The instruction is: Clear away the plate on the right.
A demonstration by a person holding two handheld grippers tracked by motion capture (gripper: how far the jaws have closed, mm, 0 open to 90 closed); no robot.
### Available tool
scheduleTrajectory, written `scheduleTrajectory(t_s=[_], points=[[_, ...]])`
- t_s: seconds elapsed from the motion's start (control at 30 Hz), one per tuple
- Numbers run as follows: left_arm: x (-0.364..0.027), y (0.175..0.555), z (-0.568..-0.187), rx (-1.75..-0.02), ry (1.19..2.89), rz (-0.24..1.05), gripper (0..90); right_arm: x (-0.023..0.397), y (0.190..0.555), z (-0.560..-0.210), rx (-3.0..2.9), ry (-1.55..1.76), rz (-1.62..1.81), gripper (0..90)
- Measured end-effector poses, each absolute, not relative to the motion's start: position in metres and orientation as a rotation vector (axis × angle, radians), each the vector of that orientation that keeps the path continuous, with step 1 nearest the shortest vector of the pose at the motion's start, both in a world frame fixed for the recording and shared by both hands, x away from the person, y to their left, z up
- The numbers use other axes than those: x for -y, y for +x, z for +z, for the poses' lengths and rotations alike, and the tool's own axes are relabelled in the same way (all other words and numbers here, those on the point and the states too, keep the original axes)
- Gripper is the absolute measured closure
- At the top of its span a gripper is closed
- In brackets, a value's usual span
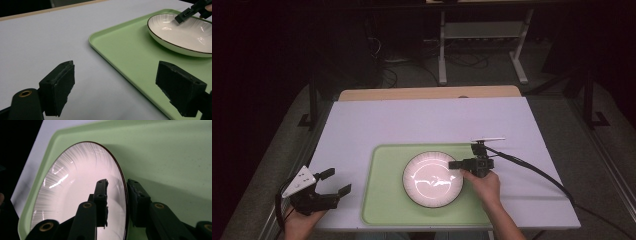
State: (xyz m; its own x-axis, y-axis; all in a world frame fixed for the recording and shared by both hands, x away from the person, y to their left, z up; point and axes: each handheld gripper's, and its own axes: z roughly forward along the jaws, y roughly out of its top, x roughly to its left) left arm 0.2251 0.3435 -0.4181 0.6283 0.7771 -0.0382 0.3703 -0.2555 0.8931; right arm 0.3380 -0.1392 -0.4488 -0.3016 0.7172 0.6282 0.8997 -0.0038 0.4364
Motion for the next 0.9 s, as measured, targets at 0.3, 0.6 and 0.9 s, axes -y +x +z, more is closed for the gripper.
scheduleTrajectory(t_s=[0.3, 0.6, 0.9], points=[[-0.344, 0.225, -0.418, -0.918, 1.860, 0.517, 15.4, 0.140, 0.338, -0.447, 2.049, -1.702, -1.223, 62.7], [-0.342, 0.225, -0.418, -0.916, 1.864, 0.515, 15.4, 0.153, 0.335, -0.431, 2.151, -1.683, -1.324, 52.7], [-0.341, 0.225, -0.419, -0.916, 1.871, 0.512, 15.4, 0.169, 0.333, -0.426, 2.206, -1.664, -1.429, 43.7]])
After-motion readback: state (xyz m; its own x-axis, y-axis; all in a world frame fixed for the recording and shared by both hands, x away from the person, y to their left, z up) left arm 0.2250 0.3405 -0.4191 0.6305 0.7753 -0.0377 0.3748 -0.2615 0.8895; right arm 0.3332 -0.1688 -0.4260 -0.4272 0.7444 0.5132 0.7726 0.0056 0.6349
